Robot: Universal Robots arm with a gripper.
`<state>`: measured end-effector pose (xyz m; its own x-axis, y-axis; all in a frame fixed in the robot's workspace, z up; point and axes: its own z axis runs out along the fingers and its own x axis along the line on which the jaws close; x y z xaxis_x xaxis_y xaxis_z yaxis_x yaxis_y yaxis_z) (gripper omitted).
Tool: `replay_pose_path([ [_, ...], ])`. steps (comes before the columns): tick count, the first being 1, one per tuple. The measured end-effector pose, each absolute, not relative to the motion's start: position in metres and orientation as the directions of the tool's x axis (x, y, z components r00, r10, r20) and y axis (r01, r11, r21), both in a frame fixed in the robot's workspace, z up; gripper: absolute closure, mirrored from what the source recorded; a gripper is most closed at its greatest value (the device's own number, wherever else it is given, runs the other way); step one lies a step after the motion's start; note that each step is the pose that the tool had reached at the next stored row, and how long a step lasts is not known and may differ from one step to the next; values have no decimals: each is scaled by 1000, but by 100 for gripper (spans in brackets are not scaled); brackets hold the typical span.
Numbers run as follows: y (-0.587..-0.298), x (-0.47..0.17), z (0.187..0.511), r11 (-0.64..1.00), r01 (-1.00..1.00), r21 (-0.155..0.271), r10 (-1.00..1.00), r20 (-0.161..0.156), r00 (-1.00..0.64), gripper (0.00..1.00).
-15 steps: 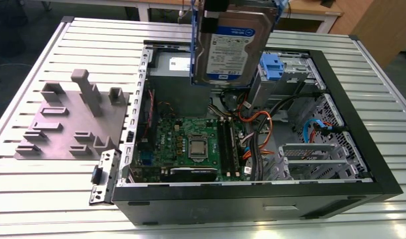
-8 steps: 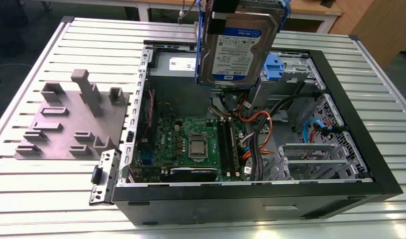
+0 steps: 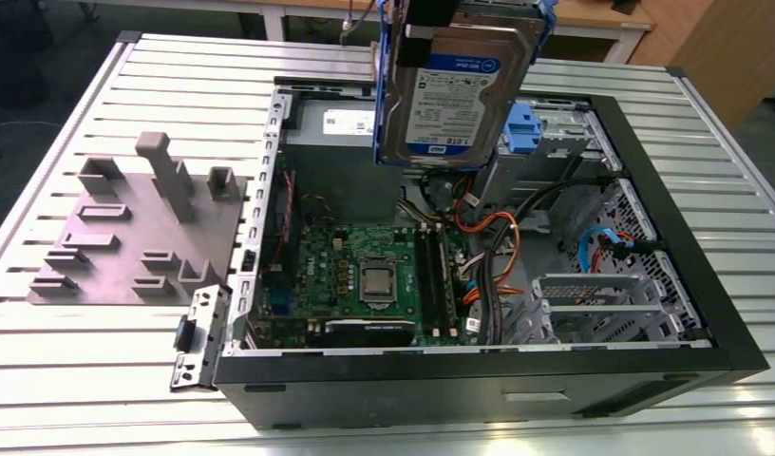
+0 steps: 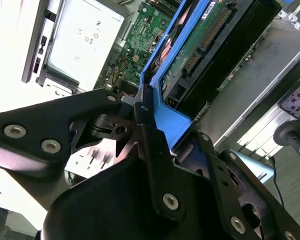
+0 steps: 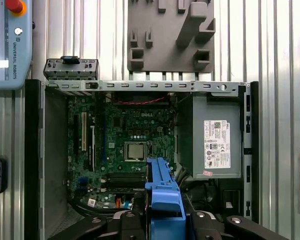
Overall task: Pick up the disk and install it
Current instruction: 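Insert the disk into the insertion slot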
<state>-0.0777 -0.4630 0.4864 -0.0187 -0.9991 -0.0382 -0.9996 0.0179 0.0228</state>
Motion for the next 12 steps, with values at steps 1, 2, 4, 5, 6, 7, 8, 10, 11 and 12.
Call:
replay_pose_path([
  [1,-463,-78,486,18,-1000,23,-999,-38,-19,63],
  [2,-464,-78,486,18,-1000,23,-999,-38,-19,63],
  [4,-464,-78,486,18,-1000,23,-999,-38,-19,63],
  [5,-465,-78,486,18,-1000,23,-999,-38,-19,63],
  [6,-466,-78,486,18,-1000,23,-999,-38,-19,63],
  [7,-466,-78,486,18,-1000,23,-999,-38,-19,63],
  [8,-466,-78,486,18,-1000,23,-999,-38,-19,63],
  [10,-466,-78,486,18,-1000,23,-999,-38,-19,63],
  [11,-466,-78,486,18,-1000,23,-999,-38,-19,63],
  [12,-466,-78,486,18,-1000,23,-999,-38,-19,63],
])
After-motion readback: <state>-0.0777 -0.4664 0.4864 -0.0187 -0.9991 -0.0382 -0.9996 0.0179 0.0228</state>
